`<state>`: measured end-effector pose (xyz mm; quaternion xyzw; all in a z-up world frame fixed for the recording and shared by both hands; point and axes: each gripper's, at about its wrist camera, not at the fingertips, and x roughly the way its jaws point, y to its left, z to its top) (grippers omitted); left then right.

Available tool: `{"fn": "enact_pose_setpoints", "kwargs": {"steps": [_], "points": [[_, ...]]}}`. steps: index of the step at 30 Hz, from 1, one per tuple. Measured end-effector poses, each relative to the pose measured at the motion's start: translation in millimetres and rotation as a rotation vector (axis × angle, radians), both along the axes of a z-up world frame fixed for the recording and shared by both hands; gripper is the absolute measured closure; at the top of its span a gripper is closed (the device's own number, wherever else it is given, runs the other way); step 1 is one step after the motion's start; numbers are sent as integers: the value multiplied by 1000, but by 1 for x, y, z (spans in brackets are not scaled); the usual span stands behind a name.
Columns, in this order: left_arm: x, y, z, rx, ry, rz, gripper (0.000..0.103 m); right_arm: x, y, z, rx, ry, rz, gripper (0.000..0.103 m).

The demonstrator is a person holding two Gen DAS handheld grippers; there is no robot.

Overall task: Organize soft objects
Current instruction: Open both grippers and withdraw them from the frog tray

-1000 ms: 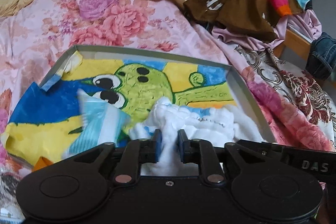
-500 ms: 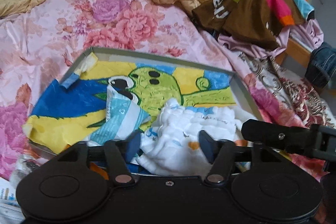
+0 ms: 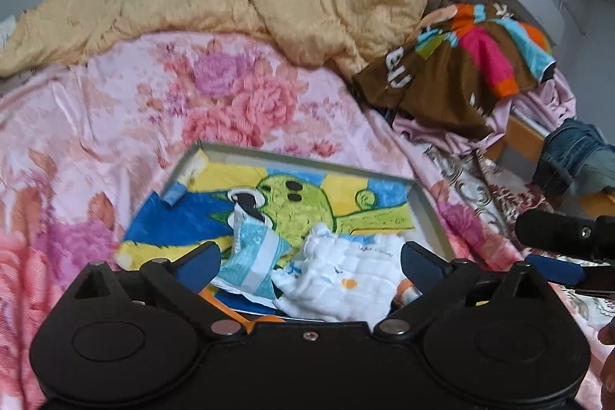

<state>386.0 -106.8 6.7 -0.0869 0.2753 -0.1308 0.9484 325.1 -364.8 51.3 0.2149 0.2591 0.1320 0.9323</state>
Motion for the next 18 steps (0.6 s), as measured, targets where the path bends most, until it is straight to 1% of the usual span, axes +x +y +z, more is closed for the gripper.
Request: {"fn": "enact_pose_setpoints", "kwargs": {"steps": [7, 10, 15, 18], "points": [[-40, 17, 27, 0, -41, -6, 1, -38, 23, 20, -134, -46, -7, 0], [-61, 24, 34, -2, -58, -10, 1, -58, 30, 20, -154, -45, -30, 0], [-92, 33, 36, -19, -61, -15, 1, -82, 44, 18, -230, -47, -44, 0], [-108, 37, 34, -23, -57, -18, 1, -98, 50, 15, -235, -58, -51, 0]]}}
